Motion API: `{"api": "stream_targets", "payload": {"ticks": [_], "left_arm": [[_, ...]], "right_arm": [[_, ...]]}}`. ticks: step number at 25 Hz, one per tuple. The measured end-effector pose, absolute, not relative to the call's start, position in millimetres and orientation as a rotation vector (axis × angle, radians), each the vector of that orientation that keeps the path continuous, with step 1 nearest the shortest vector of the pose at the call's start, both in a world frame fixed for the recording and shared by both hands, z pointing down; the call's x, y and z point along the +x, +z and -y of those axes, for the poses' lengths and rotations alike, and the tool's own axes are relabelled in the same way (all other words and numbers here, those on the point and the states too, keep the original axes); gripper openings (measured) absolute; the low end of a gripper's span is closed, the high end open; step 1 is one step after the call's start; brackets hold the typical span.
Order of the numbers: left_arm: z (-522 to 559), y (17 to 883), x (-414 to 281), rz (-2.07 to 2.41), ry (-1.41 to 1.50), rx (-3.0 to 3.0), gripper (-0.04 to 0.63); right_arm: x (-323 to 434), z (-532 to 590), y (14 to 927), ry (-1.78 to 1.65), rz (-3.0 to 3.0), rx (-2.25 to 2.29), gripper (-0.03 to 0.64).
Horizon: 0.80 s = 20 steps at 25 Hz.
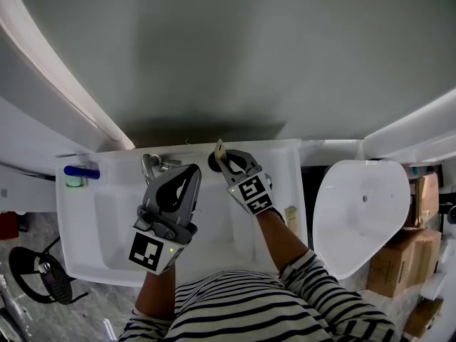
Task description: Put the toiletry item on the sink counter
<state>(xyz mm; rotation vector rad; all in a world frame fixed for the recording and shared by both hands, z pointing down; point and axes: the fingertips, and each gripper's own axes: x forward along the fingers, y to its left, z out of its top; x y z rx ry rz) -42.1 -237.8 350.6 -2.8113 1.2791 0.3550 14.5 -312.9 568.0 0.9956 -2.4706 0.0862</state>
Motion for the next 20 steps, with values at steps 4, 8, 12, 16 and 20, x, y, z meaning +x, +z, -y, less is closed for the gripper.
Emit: {"api": "stream_targets", "payload": {"ticks": [4, 8, 12, 16, 20], "left_arm": [[238, 349, -41, -1.275, 0.351, -2.810, 0.006], [236, 351, -41, -1.246, 0.344, -2.790, 0.006], [236, 347, -39, -1.247, 0.342, -2.797, 0.006], [236, 346, -40, -1.261, 0.327, -2.803, 0.006], [234, 343, -39, -1.253, 0.334, -2.799, 0.006]], "right_arm": [[16, 314, 568, 0.101, 2.470, 1.007, 0.028], [14, 313, 567, 0.142, 2.490, 1.005, 0.031], [13, 311, 563, 0.161, 2.497, 1.002, 0.106], [12, 307, 565, 0.174, 2.493, 0.974, 0.121], [14, 302, 571, 0.166, 2.466, 0.952, 0.133]]}}
